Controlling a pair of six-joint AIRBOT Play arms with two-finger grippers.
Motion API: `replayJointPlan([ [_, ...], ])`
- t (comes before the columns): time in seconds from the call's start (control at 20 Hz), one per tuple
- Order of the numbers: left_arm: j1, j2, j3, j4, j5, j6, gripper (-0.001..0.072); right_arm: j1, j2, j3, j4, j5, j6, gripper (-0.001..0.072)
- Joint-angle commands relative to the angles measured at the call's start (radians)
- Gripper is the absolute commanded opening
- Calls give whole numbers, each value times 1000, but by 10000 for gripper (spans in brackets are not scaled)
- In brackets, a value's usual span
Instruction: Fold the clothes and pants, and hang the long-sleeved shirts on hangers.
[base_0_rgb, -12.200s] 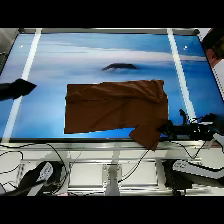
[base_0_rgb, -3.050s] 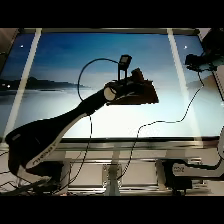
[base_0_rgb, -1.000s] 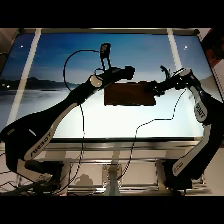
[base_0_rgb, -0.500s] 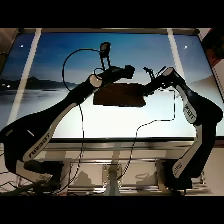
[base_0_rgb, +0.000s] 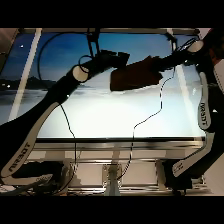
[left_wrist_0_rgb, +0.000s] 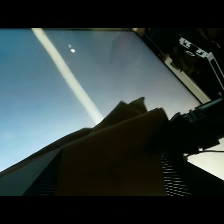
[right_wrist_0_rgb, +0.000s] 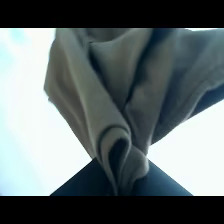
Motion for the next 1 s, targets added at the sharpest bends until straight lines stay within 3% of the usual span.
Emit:
replayJointPlan([
  [0.0, 57, 97, 0, 74, -118, 0, 696, -108, 71, 63, -188, 1, 153, 12],
  [0.25, 182, 212, 0, 199, -330, -1, 696, -327, 151, 63, -418, 60, 336, 12],
  [0.5, 295, 250, 0, 201, -450, -1, 696, -558, 180, 62, -613, 286, 499, 12],
  [0.8, 304, 250, 0, 200, -468, -1, 696, -703, 180, 10, -709, 500, 539, 13],
  [0.85, 304, 250, 0, 200, -468, -1, 696, -711, 180, -1, -708, 500, 538, 60],
  [0.95, 304, 249, 0, 200, -468, -1, 696, -713, 179, -17, -707, 500, 531, 574],
])
